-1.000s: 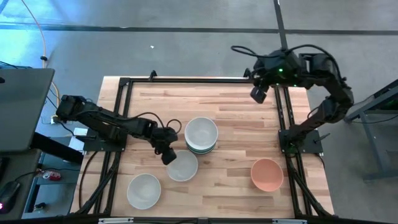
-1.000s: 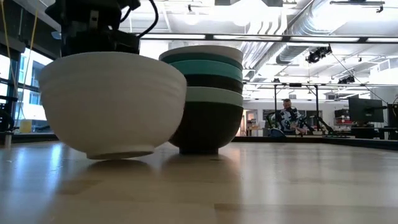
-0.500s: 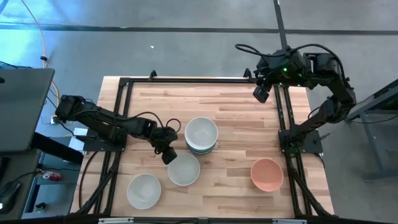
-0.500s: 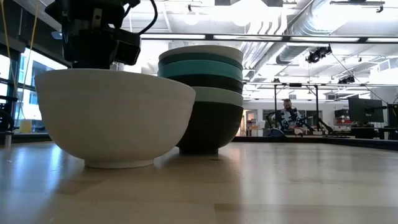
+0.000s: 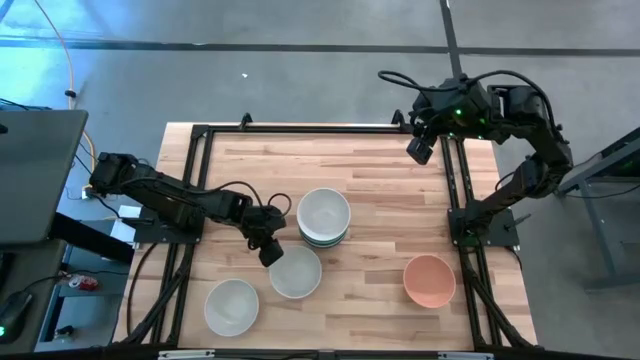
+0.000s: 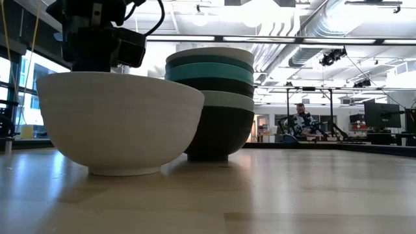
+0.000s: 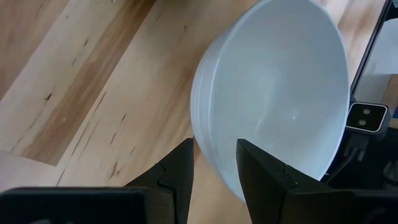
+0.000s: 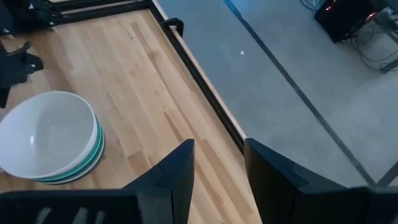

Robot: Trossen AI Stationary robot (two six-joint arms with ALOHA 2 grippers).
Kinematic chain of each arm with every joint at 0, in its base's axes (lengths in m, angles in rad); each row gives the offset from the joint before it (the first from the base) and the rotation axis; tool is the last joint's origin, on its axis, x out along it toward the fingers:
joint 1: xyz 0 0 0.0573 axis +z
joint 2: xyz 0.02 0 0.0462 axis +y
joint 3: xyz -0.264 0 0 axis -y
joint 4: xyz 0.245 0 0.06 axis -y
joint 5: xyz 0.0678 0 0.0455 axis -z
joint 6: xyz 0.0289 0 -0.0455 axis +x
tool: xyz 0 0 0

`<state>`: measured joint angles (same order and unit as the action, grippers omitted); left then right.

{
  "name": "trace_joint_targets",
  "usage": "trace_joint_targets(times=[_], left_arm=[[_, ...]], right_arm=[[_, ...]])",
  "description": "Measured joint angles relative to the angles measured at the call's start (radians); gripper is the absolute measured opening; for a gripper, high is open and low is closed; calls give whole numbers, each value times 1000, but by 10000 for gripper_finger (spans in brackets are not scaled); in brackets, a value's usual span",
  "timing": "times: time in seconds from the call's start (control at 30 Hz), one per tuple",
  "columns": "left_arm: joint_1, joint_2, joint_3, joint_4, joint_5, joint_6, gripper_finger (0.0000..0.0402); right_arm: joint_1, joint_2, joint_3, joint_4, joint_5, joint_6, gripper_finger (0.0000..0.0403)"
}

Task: Nest bowls inside each other
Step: Stack the top white bowl on top of the white bowl

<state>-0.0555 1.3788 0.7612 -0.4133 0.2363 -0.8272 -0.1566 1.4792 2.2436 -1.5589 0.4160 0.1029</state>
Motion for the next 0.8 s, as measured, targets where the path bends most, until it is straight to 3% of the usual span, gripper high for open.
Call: trace_joint_targets(times=[0.57, 0.8], left_arm=[[-12, 86, 0, 49, 25, -7, 107], [-10, 90, 0, 49, 22, 1, 41]], right_arm=[[0, 0, 0, 12, 19, -33, 133], [0, 0, 0, 12, 32, -33, 133]])
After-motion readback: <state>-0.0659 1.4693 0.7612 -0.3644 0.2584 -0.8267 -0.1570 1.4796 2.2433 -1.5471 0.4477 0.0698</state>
